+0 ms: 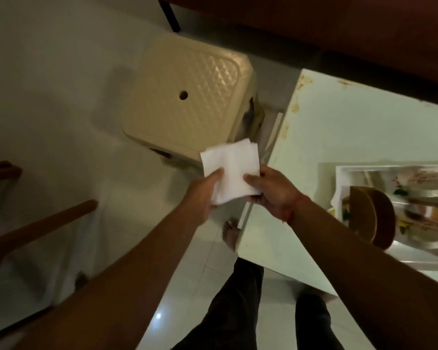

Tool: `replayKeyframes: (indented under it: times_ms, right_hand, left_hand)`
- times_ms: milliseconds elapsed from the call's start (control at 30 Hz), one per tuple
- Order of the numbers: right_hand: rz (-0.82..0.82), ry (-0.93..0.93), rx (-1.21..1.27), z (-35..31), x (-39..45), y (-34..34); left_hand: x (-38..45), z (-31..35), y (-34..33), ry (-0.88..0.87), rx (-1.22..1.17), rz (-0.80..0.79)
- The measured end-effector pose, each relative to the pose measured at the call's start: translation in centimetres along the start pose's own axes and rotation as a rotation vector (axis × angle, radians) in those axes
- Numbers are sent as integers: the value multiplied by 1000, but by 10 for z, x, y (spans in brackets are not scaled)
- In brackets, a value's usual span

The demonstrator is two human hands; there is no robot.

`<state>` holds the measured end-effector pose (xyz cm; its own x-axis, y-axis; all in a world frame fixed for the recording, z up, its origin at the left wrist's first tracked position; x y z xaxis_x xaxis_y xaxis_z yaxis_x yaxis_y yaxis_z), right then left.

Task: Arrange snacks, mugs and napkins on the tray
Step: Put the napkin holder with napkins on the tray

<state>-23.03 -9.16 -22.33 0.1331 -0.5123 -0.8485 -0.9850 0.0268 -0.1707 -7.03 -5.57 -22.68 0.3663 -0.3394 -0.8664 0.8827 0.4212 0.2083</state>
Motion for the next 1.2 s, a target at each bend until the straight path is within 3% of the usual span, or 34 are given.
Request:
replayKeyframes:
  times_ms: [133, 267, 433, 533, 600, 667, 800, 1033, 1200]
  right_hand:
    - [-27, -83, 51, 46, -58, 62]
    - [181, -9, -63, 65, -107, 141]
    - [515, 297, -551, 38, -159, 216]
    - [668, 660, -899, 0, -197, 219]
    - [684, 824, -1011, -15, -212, 213]
    - [676, 862, -1073, -21, -215, 216]
    - [662, 861, -1197, -24, -208, 226]
    - [592, 839, -1271, -15, -201, 241]
    - [460, 765, -1148, 3, -197, 246]
  left_hand:
    - [-54, -78, -42, 156, -100, -260]
    - [-91, -116, -65, 105, -71, -252]
    - [-136, -123, -117, -16, 136, -185]
    - [-160, -111, -153, -162, 285, -113]
    - [-176, -104, -178, -229, 313, -119]
    - [-191, -103, -202, -254, 307, -154]
    - [-210, -111, -237, -215, 177, -250]
    - [-217, -121, -252, -196, 40, -181]
    - [-219, -120, -249, -191, 58, -78]
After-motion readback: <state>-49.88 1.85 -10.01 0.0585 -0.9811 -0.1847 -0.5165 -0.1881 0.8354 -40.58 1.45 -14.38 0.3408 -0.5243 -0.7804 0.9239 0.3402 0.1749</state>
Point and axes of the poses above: each hand's wrist, its own x-axis towards the middle knuckle, its own y-axis out of the back of the hand, z = x × y, the point moved 10 cm from there along x, towards the middle knuckle, and after that the axes turned 9 degrees about z, right-handed, at the moved point
